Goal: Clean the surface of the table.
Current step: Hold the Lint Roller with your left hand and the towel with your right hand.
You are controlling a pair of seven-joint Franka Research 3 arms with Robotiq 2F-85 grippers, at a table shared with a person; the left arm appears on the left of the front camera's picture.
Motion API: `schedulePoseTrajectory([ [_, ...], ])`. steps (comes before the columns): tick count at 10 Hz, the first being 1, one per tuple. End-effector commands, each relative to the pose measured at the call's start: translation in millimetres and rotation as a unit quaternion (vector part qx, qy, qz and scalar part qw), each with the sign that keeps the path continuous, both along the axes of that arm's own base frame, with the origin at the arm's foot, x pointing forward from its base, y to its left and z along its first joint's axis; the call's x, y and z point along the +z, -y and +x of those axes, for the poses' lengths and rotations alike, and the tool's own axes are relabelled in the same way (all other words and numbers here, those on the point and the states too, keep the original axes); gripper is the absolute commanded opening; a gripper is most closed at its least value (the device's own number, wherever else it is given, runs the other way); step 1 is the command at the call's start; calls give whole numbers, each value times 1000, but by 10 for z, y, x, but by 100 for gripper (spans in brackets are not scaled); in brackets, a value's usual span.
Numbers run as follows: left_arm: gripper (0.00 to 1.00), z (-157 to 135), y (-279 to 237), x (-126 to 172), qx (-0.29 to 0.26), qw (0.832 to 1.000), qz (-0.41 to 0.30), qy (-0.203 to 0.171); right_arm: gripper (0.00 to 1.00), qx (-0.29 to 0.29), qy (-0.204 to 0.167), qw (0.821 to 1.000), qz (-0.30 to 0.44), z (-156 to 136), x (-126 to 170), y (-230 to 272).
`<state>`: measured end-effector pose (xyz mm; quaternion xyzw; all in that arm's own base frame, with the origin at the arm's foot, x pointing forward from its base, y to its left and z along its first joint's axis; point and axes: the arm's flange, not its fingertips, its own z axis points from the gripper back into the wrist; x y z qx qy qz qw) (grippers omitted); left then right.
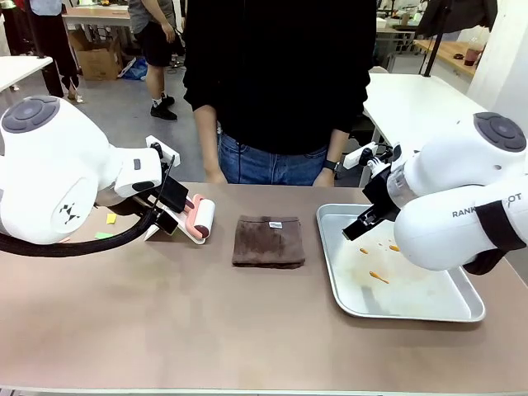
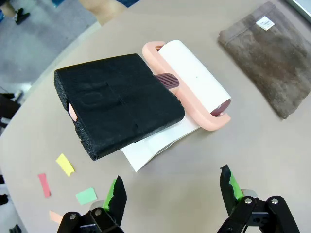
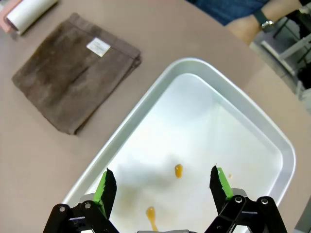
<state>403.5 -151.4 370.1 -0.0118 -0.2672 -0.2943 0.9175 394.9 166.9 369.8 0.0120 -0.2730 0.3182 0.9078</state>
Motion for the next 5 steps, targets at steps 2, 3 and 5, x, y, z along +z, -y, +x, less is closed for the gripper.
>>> schedulePoseTrajectory([
  [2, 100, 0, 1, 0, 0, 1000, 0, 0, 100, 0, 0, 1000, 0, 0, 4, 1],
  [3, 100, 0, 1, 0, 0, 1000, 0, 0, 100, 0, 0, 1000, 0, 0, 4, 1],
  [5, 100, 0, 0, 0, 0, 1000, 0, 0, 100, 0, 0, 1000, 0, 0, 0, 0],
])
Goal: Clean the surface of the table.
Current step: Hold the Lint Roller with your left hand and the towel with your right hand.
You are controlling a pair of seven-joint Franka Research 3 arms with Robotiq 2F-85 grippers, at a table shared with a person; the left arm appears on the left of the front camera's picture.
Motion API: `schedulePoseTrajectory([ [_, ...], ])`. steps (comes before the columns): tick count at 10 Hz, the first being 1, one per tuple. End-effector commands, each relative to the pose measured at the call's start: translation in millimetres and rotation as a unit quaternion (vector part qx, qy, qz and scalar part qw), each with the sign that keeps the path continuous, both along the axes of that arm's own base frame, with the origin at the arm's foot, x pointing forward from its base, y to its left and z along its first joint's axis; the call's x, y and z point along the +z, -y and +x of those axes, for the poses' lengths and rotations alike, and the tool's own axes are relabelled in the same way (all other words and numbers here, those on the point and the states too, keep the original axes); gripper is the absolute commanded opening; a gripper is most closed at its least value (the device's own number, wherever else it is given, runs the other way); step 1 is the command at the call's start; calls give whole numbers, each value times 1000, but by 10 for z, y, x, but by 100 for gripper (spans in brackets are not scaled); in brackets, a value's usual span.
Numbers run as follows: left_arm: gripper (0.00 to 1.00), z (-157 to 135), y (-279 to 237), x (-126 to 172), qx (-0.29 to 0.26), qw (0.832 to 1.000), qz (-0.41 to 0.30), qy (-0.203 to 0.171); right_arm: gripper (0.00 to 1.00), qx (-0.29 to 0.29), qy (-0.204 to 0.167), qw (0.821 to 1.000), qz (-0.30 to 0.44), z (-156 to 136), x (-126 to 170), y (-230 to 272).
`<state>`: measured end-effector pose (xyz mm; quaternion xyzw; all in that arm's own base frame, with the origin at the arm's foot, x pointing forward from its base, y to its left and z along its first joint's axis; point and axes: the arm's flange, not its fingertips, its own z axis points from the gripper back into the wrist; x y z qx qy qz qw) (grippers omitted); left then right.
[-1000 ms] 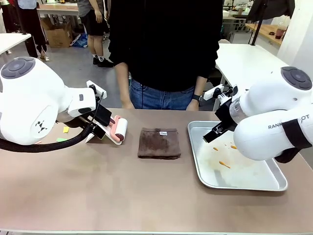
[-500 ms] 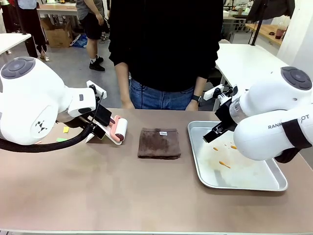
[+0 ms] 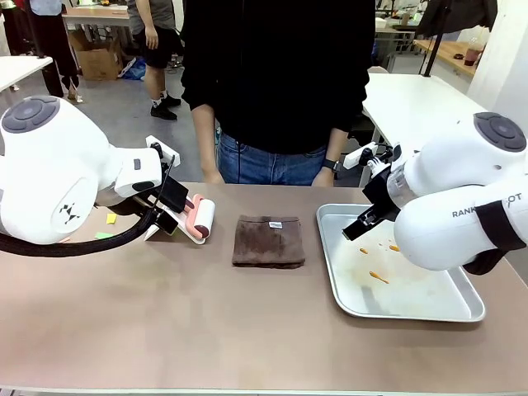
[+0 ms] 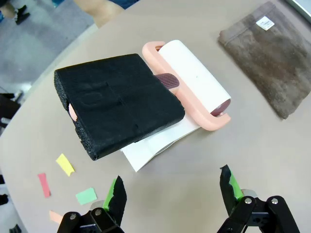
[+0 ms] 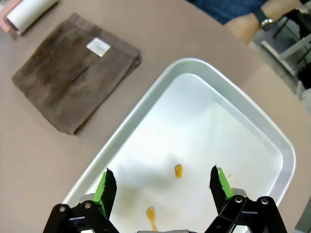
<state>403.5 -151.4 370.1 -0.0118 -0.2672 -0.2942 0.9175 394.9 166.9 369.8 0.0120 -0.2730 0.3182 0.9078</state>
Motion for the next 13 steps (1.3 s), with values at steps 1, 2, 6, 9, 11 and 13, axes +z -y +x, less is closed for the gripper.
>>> schedulePoseTrajectory([
  [1, 100, -85, -18, 103, -22, 1000, -1, -4, 100, 3, -8, 1000, 15, -37, 101, 30],
  [2, 100, -191, -64, 249, -41, 999, 0, -6, 100, 0, -20, 1000, 22, -98, 246, 69],
  [6, 100, -534, -632, 869, -89, 992, -57, -73, 100, -97, -144, 979, 111, -505, 1065, 517],
  [9, 100, -641, -1569, 1068, -94, 968, -210, -98, 100, -109, -193, 939, 262, -975, 1315, 1223],
  [11, 100, -661, -2432, 937, -100, 916, -375, -99, 100, -138, -182, 883, 410, -1256, 1248, 2056],
  [13, 100, -734, -2958, 722, -59, 883, -459, -84, 100, -163, -177, 835, 495, -1352, 1098, 2744],
])
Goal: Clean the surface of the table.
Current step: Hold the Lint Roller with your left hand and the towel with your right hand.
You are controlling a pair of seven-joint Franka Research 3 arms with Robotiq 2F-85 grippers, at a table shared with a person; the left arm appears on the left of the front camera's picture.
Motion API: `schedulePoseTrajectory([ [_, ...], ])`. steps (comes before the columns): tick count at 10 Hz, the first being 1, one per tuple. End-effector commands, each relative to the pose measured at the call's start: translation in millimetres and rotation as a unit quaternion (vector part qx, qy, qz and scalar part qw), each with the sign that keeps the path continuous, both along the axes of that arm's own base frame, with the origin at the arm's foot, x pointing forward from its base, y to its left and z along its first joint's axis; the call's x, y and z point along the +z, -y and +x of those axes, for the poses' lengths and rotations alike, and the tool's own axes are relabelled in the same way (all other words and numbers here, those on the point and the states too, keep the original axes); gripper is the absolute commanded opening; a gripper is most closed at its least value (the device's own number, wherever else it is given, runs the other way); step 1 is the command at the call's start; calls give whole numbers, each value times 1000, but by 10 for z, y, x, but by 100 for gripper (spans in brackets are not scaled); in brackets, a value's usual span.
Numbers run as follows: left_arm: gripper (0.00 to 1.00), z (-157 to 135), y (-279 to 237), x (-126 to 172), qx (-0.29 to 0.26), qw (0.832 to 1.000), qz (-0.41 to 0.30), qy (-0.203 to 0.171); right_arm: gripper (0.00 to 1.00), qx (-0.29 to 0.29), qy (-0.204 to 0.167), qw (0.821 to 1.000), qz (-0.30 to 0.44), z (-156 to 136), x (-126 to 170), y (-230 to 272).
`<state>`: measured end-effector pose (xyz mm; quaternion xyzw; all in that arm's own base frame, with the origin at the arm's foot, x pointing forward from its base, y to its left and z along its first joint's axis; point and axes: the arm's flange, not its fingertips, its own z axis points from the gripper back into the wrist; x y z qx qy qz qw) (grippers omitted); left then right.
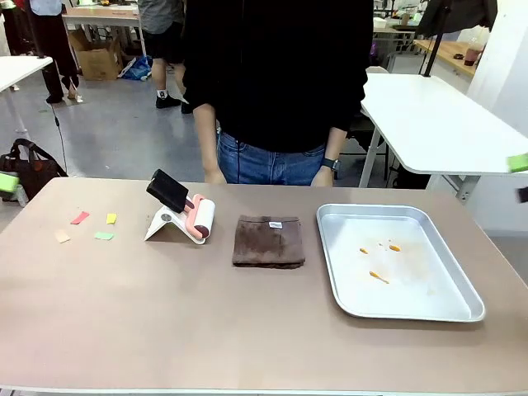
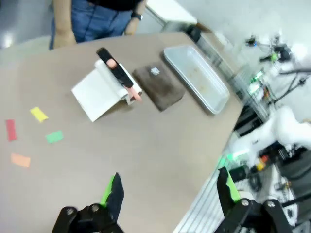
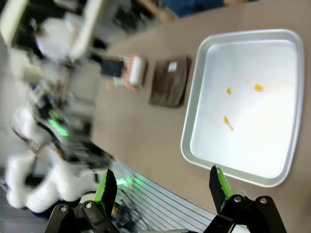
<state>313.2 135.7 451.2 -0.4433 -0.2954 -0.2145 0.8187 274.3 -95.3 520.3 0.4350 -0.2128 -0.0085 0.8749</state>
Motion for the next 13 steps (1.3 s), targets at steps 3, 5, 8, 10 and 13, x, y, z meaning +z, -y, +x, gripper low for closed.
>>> schedulePoseTrajectory([
  [3, 100, 47, -609, -582, 81, 983, -163, -34, 100, -67, -24, 989, 131, -97, -813, 871],
  [5, 100, -35, -689, -883, 114, 972, -198, -53, 100, -92, -40, 979, 175, -74, -1119, 1125],
  [8, 100, -76, -587, -891, 131, 968, -208, -53, 100, -97, -40, 978, 178, -49, -1203, 1096],
  [10, 100, -87, -514, -817, 146, 968, -196, -54, 100, -98, -36, 979, 174, -62, -1199, 1086],
  [13, 100, -83, -426, -756, 146, 970, -188, -57, 100, -98, -34, 981, 161, -72, -1134, 1015],
])
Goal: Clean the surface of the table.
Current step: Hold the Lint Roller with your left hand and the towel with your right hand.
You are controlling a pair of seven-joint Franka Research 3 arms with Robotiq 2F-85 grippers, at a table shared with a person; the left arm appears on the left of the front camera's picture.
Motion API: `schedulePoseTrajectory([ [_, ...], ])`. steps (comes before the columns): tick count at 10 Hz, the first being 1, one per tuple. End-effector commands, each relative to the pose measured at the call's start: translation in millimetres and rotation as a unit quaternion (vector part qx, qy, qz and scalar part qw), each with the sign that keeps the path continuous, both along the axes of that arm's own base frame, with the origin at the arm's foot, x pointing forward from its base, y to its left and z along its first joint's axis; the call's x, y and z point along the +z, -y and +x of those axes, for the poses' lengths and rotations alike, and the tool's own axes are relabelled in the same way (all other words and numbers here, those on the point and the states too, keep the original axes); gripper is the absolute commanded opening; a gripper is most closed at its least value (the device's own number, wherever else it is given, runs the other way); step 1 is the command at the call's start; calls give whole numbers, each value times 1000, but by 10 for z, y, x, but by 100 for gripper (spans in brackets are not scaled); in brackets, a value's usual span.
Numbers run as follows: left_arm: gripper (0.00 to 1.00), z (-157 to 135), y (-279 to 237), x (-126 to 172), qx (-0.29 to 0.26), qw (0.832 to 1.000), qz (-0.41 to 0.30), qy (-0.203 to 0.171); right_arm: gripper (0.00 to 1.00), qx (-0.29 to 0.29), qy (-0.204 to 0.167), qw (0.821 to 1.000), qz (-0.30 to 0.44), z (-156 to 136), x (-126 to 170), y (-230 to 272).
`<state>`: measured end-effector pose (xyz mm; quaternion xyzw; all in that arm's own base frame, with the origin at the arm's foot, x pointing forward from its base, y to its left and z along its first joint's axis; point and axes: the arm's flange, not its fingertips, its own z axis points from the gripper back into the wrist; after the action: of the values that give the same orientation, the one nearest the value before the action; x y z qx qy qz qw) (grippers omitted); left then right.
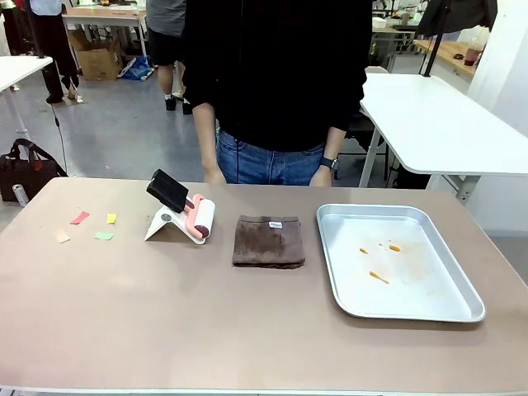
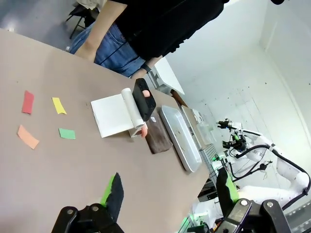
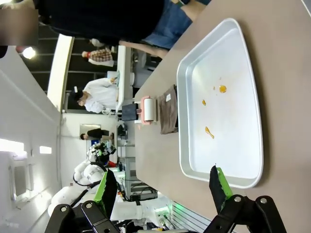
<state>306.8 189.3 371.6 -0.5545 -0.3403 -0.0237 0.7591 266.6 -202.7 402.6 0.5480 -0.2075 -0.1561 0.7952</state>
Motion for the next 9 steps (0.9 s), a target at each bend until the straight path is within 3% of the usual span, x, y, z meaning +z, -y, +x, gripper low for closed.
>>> schedulePoseTrajectory([
  [1, 100, 29, 265, 192, 16, 999, 31, -21, 100, 13, 27, 999, -28, 37, 161, -216],
  [3, 100, 195, 630, 652, 14, 992, 120, -35, 100, 44, 40, 992, -113, 159, 541, -759],
  [5, 100, 418, 1036, 1004, -32, 979, 202, -9, 100, 100, 48, 975, -192, 349, 804, -1381],
  [8, 100, 889, 1716, 1382, -56, 941, 333, -30, 100, 192, 57, 927, -317, 739, 1058, -2554],
  [9, 100, 1036, 1890, 1466, -54, 929, 360, -60, 100, 218, 58, 904, -362, 863, 1066, -2973],
])
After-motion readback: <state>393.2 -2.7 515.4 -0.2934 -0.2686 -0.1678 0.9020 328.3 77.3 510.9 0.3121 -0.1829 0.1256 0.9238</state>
